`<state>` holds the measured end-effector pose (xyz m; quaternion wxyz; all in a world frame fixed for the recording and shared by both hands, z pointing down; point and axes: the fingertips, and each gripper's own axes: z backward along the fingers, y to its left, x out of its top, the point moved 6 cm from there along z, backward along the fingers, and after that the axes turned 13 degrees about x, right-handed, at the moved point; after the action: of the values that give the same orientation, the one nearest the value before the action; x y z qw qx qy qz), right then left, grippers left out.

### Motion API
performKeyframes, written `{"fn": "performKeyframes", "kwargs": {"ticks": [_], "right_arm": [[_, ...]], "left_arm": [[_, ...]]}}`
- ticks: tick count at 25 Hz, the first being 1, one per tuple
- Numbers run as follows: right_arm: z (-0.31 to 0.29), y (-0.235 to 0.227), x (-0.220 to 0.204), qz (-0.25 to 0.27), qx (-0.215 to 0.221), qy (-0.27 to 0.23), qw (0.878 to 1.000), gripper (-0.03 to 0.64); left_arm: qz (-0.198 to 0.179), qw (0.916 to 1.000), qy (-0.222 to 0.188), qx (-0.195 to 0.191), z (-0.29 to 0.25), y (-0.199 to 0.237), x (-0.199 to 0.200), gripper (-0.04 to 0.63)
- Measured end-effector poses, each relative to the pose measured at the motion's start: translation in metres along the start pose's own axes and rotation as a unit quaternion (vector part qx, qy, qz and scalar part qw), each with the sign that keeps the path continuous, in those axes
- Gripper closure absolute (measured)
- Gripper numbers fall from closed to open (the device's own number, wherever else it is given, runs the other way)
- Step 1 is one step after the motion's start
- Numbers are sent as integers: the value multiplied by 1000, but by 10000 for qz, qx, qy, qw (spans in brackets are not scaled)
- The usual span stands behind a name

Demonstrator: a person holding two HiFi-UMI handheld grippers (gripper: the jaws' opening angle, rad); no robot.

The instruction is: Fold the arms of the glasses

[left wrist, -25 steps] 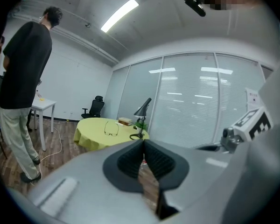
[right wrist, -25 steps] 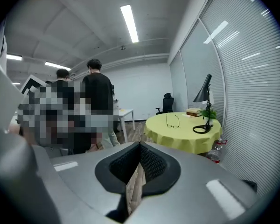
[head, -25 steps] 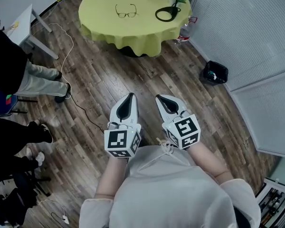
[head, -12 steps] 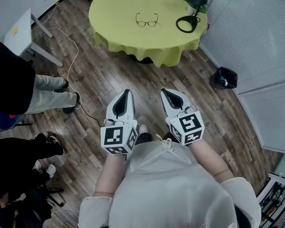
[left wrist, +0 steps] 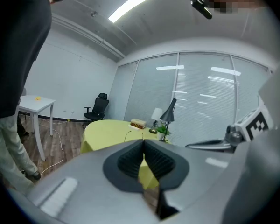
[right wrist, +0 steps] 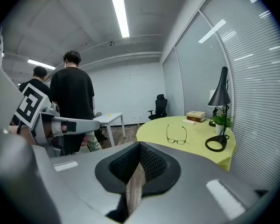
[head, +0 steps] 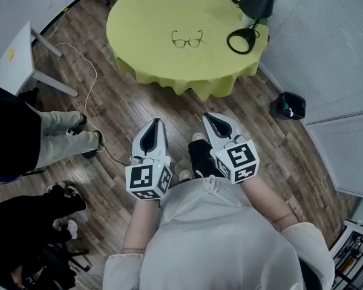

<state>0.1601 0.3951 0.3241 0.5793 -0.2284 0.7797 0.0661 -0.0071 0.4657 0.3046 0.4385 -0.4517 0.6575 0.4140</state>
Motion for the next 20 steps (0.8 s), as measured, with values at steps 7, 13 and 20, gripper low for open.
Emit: {"fn": "performKeyframes", "kwargs": {"ticks": [7,13,20], "right_arm": [[-56,-98,45,103,266,-17,9996,618],[-87,-179,65,91,380,82,9992,618],[-117,-249,68,-194,215,193,9994,618]], "left_arm": [[-13,9998,-139,160,-112,-22,45,589],[23,9997,-69,212,-196,-51,61,589],[-19,9995,192,235,-264,-56,63,589]]}}
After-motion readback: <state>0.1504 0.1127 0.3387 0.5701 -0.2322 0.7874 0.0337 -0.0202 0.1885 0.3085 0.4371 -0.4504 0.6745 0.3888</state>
